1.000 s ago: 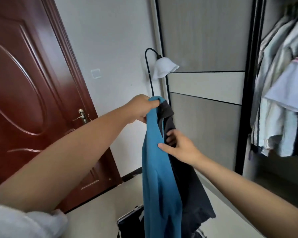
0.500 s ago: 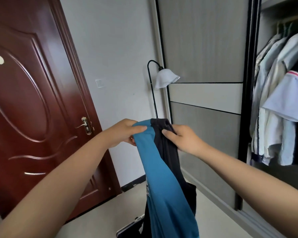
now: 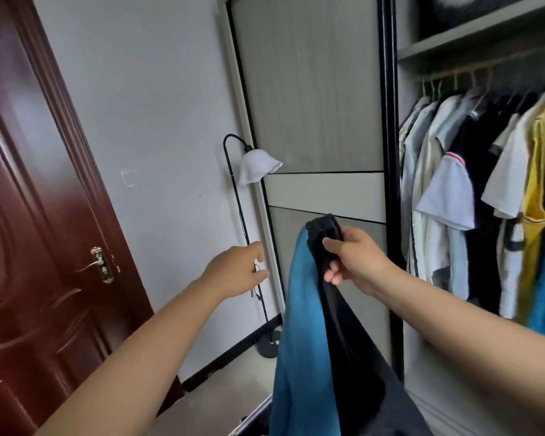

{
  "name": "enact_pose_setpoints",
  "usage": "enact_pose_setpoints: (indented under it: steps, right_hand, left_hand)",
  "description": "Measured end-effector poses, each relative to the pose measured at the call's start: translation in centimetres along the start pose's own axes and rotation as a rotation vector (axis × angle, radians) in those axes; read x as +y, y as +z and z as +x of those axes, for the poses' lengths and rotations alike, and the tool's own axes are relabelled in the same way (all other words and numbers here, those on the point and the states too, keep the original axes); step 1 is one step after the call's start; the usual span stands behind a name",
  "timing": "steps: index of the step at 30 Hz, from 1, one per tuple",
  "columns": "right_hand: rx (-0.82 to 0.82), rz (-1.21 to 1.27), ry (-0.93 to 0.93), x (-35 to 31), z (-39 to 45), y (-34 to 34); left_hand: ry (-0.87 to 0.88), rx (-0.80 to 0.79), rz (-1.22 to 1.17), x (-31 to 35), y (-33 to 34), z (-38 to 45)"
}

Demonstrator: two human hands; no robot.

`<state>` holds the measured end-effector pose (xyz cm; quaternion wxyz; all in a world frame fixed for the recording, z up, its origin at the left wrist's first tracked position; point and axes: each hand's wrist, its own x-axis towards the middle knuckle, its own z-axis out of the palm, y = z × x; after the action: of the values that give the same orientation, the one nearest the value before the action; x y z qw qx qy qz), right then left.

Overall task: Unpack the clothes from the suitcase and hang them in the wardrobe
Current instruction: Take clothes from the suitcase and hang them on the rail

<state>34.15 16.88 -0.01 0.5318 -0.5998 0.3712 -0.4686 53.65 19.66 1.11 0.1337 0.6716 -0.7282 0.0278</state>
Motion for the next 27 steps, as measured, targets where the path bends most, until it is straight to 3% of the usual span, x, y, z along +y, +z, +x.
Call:
enact_pose_setpoints:
  steps: [4, 7, 12, 15, 18, 23, 27]
  right_hand:
    - [0.144, 0.293, 0.040, -2.4, 0.2, -2.3]
    - [0.257, 0.506, -0.018, -4.0, 0.2, -4.1]
    - [0.353, 0.571, -0.089, -5.9, -0.3, -7.2]
    - [0.362, 0.607, -0.137, -7.1, -1.0, -9.1]
    - [0.365, 0.626, -0.199, -8.2, -1.9, -11.8]
    - [0.475, 0.531, -0.263, -8.6, -4.0, -18.8]
    - [0.598, 0.408, -0.157, -7.3, -4.8, -26.0]
  left_hand:
    - [0.065, -0.015, -0.211, 1.4, 1.0, 0.3]
    - [0.131, -0.153, -0.394, 3.3, 1.8, 0.4]
    - [0.223, -0.376, -0.550, 8.7, 3.6, 0.9]
    - [0.285, -0.404, -0.480, 11.3, 5.3, 2.3]
    - [0.326, -0.329, -0.430, 13.9, 7.1, 4.4]
    - [0.408, -0.140, -0.077, 18.6, 9.0, 8.9]
    - [0.383, 0.152, 0.160, 22.2, 7.3, 12.3]
